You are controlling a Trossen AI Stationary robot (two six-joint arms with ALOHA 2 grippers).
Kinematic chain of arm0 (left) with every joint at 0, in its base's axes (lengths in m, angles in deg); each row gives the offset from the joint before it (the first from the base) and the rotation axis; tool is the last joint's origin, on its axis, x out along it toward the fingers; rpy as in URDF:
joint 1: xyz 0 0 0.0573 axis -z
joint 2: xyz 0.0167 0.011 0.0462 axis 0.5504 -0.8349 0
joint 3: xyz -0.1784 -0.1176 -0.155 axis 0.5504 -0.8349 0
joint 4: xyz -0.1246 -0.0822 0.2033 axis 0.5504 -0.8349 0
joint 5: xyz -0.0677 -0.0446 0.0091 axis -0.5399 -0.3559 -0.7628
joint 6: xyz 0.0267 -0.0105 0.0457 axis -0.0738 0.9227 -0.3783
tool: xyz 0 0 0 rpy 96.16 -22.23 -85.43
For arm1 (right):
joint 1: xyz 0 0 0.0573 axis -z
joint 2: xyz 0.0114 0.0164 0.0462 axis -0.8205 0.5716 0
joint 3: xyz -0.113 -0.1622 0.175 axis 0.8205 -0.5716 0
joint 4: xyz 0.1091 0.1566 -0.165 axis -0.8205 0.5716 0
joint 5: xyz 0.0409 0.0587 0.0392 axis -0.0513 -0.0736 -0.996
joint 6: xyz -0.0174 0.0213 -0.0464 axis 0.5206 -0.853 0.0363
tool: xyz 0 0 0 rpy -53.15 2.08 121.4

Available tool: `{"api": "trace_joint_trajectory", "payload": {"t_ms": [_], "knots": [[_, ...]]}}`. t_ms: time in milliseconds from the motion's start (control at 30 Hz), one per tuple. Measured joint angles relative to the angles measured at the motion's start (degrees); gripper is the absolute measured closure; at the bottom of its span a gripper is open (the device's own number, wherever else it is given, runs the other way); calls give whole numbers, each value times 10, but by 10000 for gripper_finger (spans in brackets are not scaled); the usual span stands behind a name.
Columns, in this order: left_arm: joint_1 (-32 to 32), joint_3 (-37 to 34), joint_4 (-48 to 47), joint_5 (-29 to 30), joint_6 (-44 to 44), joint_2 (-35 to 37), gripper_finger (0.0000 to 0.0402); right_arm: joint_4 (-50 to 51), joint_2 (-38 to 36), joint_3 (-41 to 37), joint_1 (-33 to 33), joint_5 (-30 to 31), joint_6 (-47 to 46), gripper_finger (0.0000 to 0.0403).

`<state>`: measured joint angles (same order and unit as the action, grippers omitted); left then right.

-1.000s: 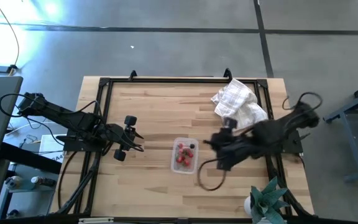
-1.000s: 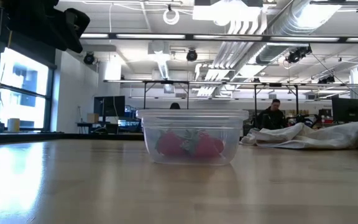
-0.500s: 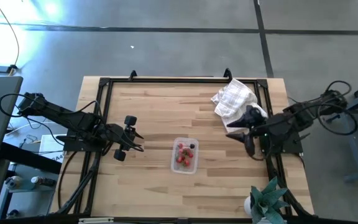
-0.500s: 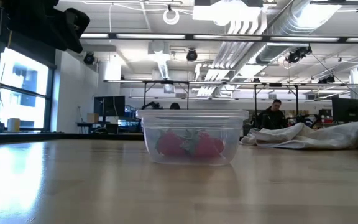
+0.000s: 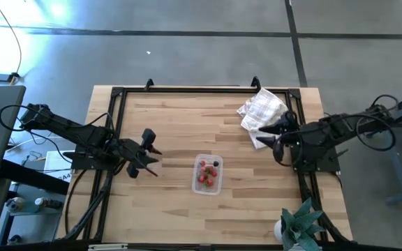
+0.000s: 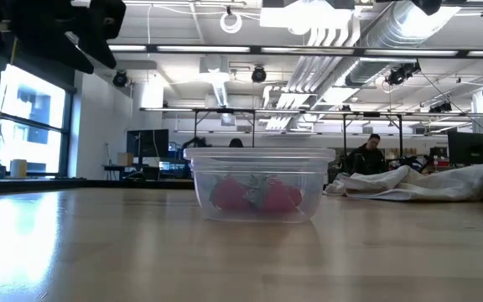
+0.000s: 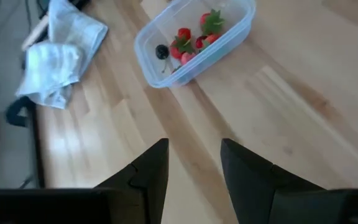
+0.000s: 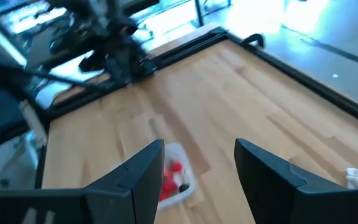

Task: Pick and placing Produce into tupperware
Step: Return to Home Position

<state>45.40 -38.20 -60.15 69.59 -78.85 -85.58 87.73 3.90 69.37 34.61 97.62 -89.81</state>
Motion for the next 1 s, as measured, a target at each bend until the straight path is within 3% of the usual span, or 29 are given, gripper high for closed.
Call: {"api": "trace_joint_trajectory", "payload": {"t_ms": [267,400,567,767,933,1000], "knots": [[0,0,0,22,-30,0,266,-37,-2,0,39,21,22,215],[0,0,0,23,-111,0,266,-54,-2,0,56,19,57,215],[0,0,2,41,-195,0,266,-95,-16,0,60,-37,148,220],[0,0,55,78,-226,0,266,-91,-71,0,60,-106,237,295],[0,0,182,71,-226,-2,266,-37,-125,0,60,-146,254,380],[0,0,238,72,-223,-2,266,-12,-147,0,60,-151,251,397]]}}
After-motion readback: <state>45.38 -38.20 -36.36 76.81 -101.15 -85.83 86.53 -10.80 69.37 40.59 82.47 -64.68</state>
